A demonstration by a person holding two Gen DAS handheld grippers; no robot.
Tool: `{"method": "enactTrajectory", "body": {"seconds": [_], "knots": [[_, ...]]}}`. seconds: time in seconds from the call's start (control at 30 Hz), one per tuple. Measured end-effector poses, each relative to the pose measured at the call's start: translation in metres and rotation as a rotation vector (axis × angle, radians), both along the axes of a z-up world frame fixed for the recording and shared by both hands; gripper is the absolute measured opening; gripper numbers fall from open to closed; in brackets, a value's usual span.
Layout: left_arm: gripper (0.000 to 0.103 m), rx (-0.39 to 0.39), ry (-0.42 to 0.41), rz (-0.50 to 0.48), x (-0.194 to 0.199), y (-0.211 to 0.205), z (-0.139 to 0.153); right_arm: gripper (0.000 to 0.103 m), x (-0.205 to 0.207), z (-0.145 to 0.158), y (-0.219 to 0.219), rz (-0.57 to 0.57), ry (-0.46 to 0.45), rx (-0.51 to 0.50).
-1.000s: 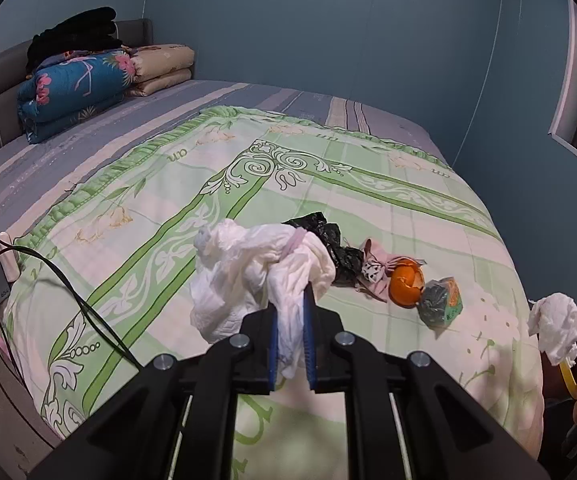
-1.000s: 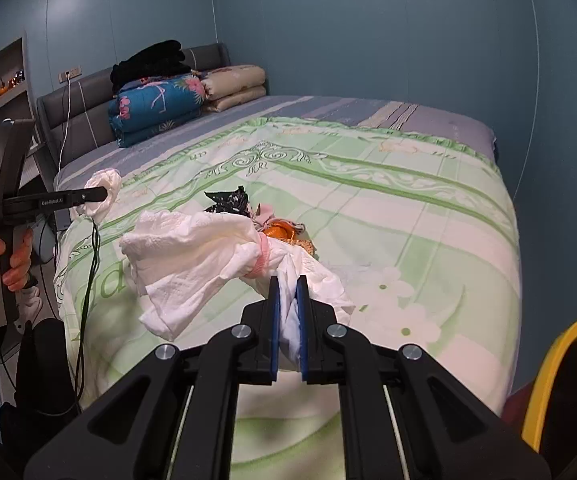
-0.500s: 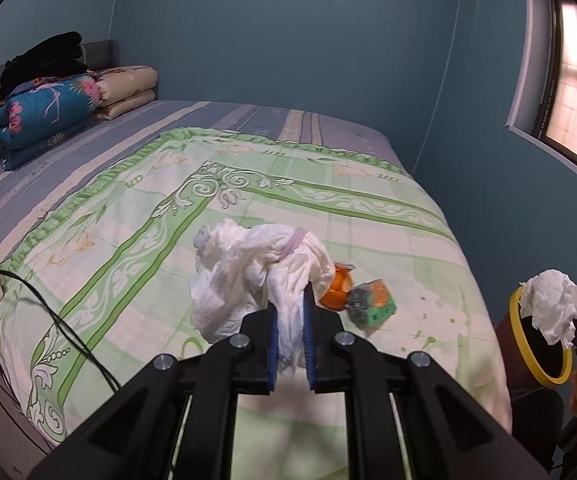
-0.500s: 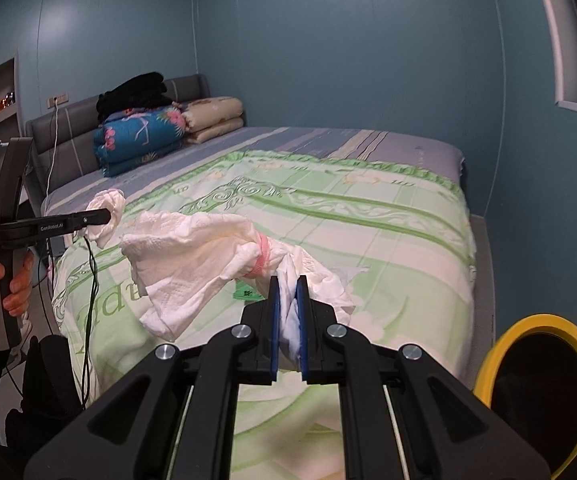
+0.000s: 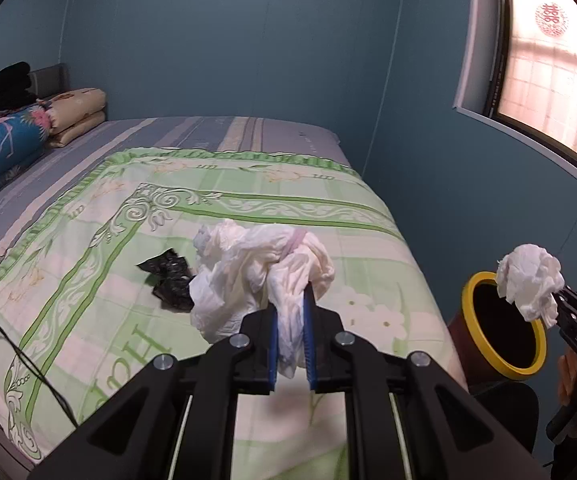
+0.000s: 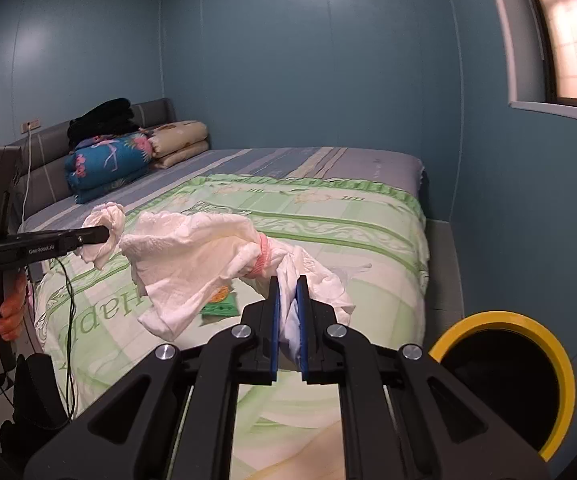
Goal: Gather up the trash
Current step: 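Lift both white tissues and carry them over the yellow-rimmed bin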
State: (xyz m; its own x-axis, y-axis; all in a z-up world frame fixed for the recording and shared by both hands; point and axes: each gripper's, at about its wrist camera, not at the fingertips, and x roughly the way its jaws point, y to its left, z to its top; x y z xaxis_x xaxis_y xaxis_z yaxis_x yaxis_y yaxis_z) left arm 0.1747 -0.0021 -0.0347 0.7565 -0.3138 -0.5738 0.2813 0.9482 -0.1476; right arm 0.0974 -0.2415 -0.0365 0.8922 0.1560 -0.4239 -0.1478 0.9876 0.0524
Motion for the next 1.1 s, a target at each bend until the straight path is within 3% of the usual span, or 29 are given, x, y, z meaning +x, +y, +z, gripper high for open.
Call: {"method": "enactTrajectory", "body": {"seconds": [1.1], "knots": [[0.009, 0.018, -0.014, -0.377, 0.004, -0.189, 0.005, 0.007, -0.033, 0.0, -0.129, -0.347, -0.011, 0.038]]}}
